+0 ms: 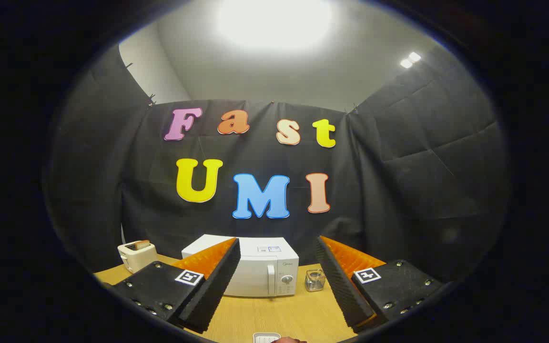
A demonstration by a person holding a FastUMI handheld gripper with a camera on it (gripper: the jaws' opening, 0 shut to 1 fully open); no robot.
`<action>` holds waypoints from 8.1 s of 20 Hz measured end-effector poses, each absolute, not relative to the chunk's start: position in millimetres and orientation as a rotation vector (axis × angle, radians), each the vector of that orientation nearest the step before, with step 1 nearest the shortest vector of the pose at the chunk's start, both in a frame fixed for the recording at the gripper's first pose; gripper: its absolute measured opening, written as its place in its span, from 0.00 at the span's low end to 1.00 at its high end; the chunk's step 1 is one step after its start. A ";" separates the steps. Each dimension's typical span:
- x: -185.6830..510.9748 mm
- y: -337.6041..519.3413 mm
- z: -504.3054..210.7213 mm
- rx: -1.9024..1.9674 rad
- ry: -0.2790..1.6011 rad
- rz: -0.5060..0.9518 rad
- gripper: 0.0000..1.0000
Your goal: Open the microwave, put the food inside, and close the microwave door.
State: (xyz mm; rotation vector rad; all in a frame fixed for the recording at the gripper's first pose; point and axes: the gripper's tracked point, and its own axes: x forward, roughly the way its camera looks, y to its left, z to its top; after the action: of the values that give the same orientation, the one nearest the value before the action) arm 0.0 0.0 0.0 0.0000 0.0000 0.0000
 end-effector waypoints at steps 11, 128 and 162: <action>0.6 -14.6 9.4 0.010 -0.010 -0.007 0.99; -76.5 307.5 -237.6 -0.029 0.565 0.599 0.25; -26.2 21.3 -241.6 0.136 0.534 0.182 0.97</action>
State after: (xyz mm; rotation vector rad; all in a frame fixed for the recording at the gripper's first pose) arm -26.2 21.3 -241.6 0.1365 0.5338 0.1823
